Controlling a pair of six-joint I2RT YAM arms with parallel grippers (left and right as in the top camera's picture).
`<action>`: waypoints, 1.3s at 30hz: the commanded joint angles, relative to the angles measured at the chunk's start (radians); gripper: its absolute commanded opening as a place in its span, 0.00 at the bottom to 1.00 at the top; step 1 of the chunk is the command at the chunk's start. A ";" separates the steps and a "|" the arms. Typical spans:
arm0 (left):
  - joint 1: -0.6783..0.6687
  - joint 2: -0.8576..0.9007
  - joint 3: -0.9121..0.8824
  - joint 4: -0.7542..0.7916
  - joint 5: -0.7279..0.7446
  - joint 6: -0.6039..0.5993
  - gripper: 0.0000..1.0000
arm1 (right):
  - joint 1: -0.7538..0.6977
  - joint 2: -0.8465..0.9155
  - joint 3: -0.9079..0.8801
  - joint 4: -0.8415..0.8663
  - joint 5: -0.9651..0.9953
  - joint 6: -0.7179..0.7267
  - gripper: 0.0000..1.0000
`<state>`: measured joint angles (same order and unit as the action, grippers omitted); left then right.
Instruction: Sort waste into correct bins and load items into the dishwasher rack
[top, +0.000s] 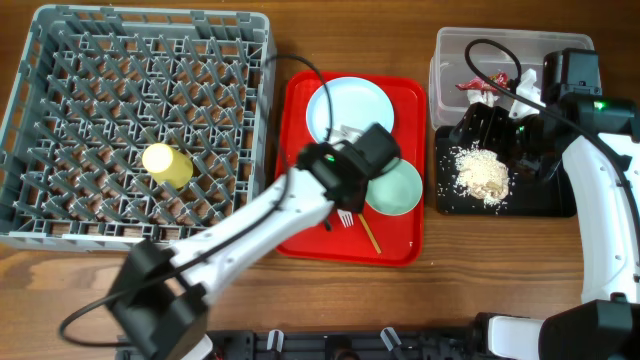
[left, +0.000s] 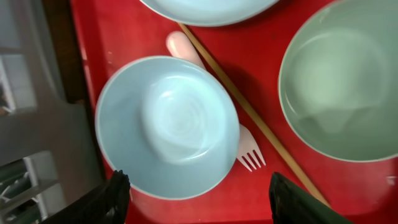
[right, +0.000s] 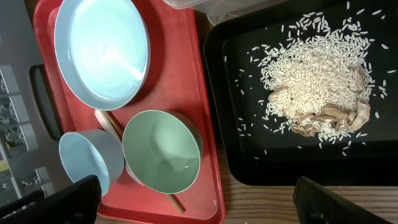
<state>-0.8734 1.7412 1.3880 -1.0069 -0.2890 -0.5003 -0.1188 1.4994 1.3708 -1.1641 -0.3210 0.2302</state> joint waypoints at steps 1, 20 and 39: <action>-0.042 0.086 -0.014 0.023 -0.064 -0.010 0.68 | -0.002 -0.016 0.024 -0.001 -0.016 0.006 1.00; -0.064 0.275 -0.014 0.105 -0.084 -0.010 0.04 | -0.002 -0.016 0.024 -0.005 -0.016 0.006 1.00; -0.063 0.077 0.045 0.053 -0.172 0.048 0.04 | -0.002 -0.016 0.024 -0.004 -0.016 0.006 1.00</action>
<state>-0.9344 1.9160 1.3975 -0.9531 -0.4236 -0.4988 -0.1188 1.4994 1.3708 -1.1671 -0.3210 0.2298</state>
